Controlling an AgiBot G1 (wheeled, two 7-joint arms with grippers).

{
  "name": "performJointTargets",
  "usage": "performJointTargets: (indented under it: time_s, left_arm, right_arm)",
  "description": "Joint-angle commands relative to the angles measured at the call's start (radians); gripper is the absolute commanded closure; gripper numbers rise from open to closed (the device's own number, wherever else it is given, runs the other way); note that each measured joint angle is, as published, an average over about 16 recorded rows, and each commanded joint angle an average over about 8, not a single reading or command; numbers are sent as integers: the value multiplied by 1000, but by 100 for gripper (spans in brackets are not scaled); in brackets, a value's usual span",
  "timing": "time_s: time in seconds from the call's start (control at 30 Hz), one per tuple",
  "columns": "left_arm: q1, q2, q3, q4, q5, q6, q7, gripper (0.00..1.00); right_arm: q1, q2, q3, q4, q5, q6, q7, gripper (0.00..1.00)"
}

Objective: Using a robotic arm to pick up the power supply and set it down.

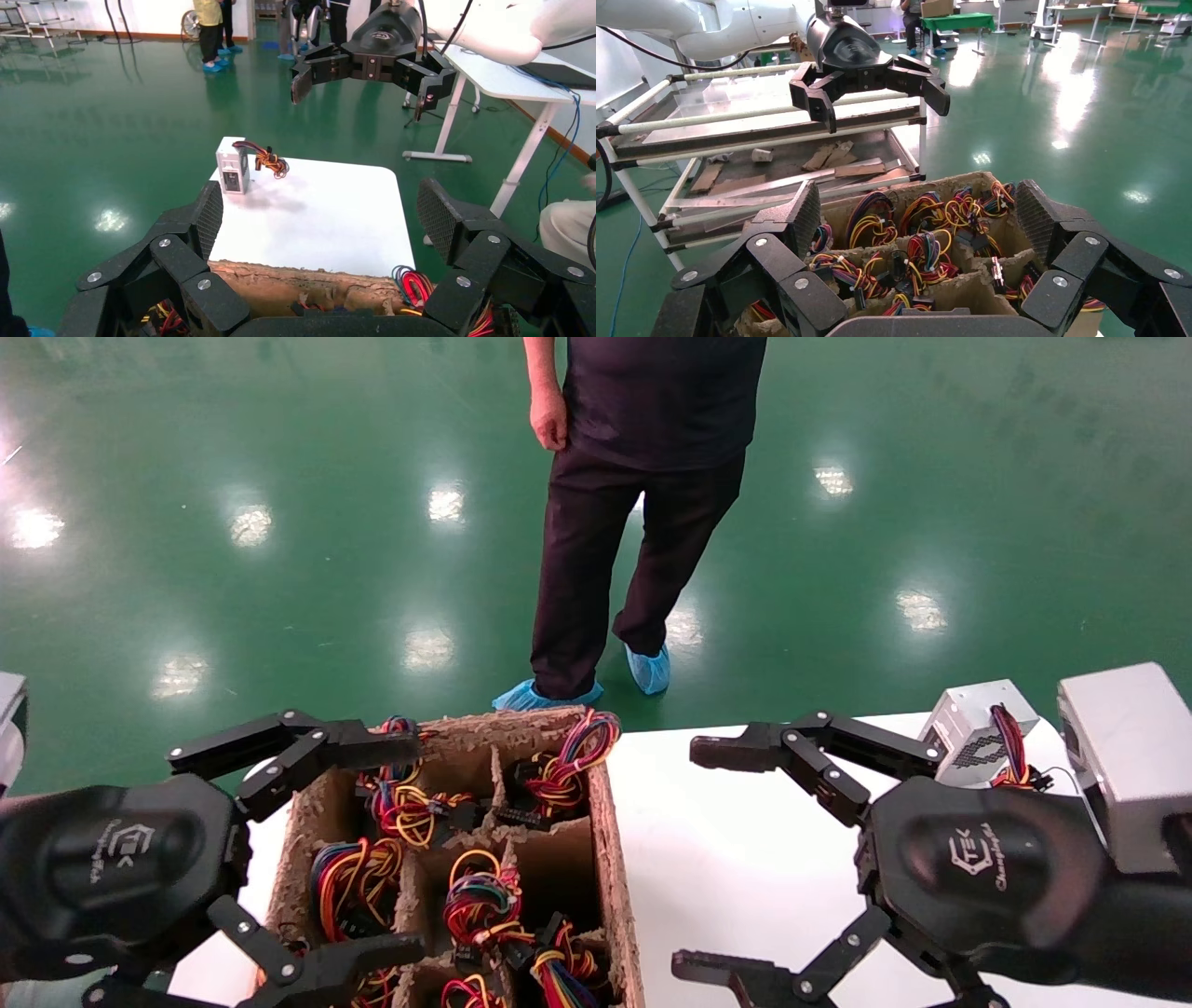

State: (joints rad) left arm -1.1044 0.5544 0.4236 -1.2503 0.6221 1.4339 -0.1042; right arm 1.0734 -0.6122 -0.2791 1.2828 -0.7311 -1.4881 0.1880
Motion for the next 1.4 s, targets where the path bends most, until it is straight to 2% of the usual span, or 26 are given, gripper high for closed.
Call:
performJointTargets:
  time_s: [0.03,0.7,0.73,0.97,1.0,1.23,1.4]
  left_arm:
    - [0,0,0,0,0,0,0,0]
    - [0,0,0,0,0,0,0,0]
    - [0,0,0,0,0,0,0,2]
    - [0,0,0,0,0,0,0,90]
    - [0,0,0,0,0,0,0,100]
    - [0,0,0,0,0,0,0,100]
    - [0,0,0,0,0,0,0,100]
  right_arm:
    - [0,0,0,0,0,0,0,0]
    - [0,0,0,0,0,0,0,0]
    - [0,0,0,0,0,0,0,0]
    - [0,0,0,0,0,0,0,0]
    - [0,0,0,0,0,-1,0,0]
    - [2,2,1,5,-7,3,-5,0]
    - [2,-3,-2,13,-35,43,-6,0]
